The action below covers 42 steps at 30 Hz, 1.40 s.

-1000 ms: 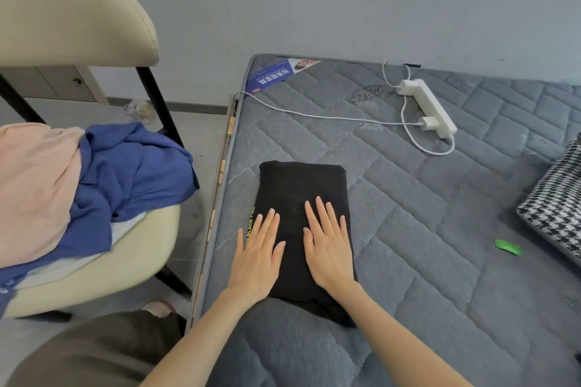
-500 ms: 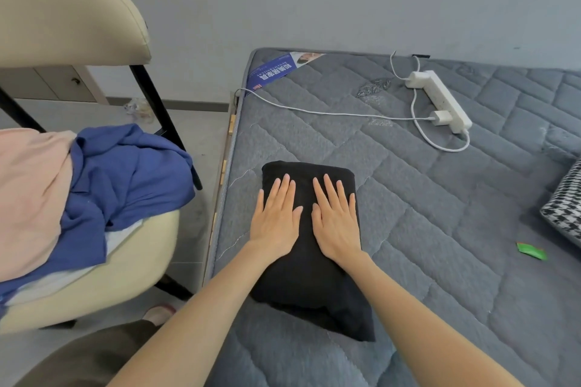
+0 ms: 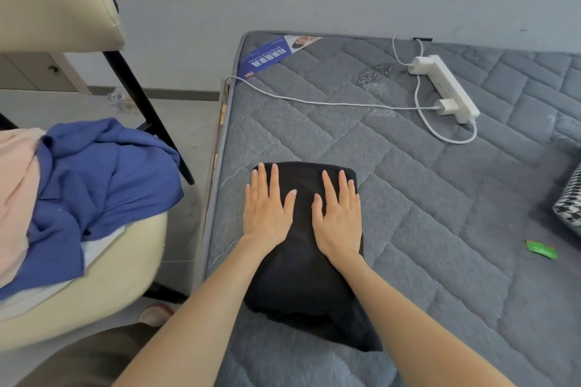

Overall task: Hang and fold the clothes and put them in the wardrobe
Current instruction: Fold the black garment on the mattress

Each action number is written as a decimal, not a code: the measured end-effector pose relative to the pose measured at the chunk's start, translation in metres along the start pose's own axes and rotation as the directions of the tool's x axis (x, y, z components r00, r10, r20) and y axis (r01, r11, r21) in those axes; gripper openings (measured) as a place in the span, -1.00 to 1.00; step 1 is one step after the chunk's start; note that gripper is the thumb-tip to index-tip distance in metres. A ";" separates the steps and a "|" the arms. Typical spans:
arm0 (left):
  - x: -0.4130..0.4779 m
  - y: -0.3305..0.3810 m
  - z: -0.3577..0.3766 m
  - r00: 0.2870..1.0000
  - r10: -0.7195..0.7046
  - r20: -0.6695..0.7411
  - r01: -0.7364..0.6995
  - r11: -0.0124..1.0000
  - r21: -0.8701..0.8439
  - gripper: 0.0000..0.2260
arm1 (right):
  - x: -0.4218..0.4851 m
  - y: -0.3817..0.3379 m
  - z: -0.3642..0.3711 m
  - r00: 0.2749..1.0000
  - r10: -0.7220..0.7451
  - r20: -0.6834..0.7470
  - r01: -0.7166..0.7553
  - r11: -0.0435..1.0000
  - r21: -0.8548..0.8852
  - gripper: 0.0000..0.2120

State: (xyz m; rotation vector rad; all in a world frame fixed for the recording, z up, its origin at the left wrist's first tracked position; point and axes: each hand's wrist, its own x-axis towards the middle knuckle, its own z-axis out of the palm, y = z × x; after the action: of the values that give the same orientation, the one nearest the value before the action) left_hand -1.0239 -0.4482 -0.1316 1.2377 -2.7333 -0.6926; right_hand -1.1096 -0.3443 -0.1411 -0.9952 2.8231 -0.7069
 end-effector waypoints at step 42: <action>-0.151 -0.133 -0.161 0.940 -0.215 -0.264 0.154 0.960 -0.236 -0.62 | -0.064 -0.141 -0.053 0.829 -0.526 0.190 0.445 0.827 0.345 -0.62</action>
State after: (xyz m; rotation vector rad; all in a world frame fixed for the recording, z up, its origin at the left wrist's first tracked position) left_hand -0.7911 -0.4756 -0.0246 1.4301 -2.2669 -0.7324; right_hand -0.9888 -0.3803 -0.0369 -1.6361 2.1483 -0.9006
